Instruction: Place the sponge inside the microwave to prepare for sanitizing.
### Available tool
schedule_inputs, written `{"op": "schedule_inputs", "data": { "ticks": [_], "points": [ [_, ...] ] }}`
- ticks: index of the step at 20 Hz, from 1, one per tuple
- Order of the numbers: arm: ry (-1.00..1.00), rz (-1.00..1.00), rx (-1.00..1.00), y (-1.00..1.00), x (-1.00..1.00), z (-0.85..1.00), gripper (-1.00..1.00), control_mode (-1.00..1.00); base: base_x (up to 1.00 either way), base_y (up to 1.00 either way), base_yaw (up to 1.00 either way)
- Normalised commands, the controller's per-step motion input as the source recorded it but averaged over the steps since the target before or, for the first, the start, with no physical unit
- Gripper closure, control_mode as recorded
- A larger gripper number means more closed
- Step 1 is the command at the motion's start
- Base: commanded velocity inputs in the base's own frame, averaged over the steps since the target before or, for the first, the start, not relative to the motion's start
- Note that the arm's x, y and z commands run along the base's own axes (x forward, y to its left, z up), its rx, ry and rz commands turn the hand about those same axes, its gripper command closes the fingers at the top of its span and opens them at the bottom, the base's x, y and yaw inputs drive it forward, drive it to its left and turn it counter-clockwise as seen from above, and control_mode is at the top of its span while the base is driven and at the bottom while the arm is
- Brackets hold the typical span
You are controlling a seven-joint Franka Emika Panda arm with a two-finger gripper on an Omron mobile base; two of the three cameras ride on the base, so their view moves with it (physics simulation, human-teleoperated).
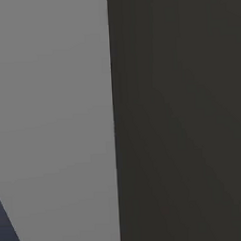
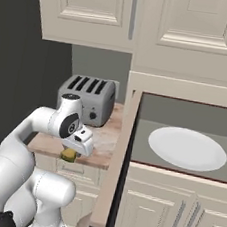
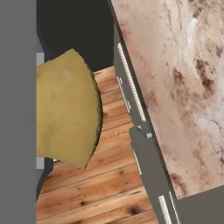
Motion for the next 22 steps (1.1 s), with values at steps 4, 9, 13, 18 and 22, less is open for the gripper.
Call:
{"op": "schedule_inputs", "data": {
  "ticks": [4, 9, 13, 18, 22],
  "points": [
    [0.0, 0.0, 0.0, 0.0, 0.0, 0.0, 1.0, 1.0, -0.55, 0.0, 0.0],
    [0.0, 0.0, 0.0, 0.0, 0.0, 0.0, 1.0, 1.0, -0.63, 0.0, 0.0],
    [0.0, 0.0, 0.0, 0.0, 0.0, 0.0, 1.0, 1.0, -0.68, 0.0, 0.0],
    [0.0, 0.0, 0.0, 0.0, 0.0, 0.0, 1.0, 1.0, -0.68, 0.0, 0.0],
    [0.0, 0.0, 0.0, 0.0, 0.0, 0.0, 1.0, 1.0, -0.66, 0.0, 0.0]
  ]
}}
